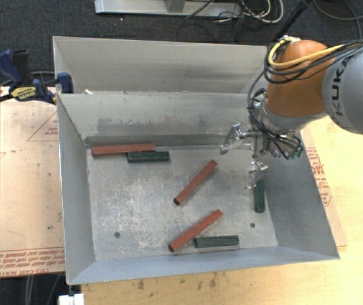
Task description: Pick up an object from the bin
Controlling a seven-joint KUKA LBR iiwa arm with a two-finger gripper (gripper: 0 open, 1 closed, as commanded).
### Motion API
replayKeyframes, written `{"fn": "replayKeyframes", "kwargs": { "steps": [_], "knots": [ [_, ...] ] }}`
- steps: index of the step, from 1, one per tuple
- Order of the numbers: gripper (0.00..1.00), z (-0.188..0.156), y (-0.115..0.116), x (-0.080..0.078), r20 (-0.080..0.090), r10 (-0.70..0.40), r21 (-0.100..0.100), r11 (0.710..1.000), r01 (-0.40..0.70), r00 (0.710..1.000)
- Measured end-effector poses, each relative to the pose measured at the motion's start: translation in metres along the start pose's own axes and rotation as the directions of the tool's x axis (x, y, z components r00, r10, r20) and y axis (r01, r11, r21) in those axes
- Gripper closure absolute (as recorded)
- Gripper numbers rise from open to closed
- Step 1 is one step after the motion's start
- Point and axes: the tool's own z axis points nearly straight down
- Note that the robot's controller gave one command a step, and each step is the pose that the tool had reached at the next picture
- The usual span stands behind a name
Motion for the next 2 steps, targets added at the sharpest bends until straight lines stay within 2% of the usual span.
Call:
{"fn": "replayKeyframes", "kwargs": {
  "steps": [1,2],
  "knots": [
    [0.00,0.057,0.070,-0.033,0.004,-0.072,0.000,0.997,0.072,0.997],
    [1.00,0.058,0.088,-0.043,0.038,-0.210,0.012,0.978,0.209,0.977]
  ]
}}
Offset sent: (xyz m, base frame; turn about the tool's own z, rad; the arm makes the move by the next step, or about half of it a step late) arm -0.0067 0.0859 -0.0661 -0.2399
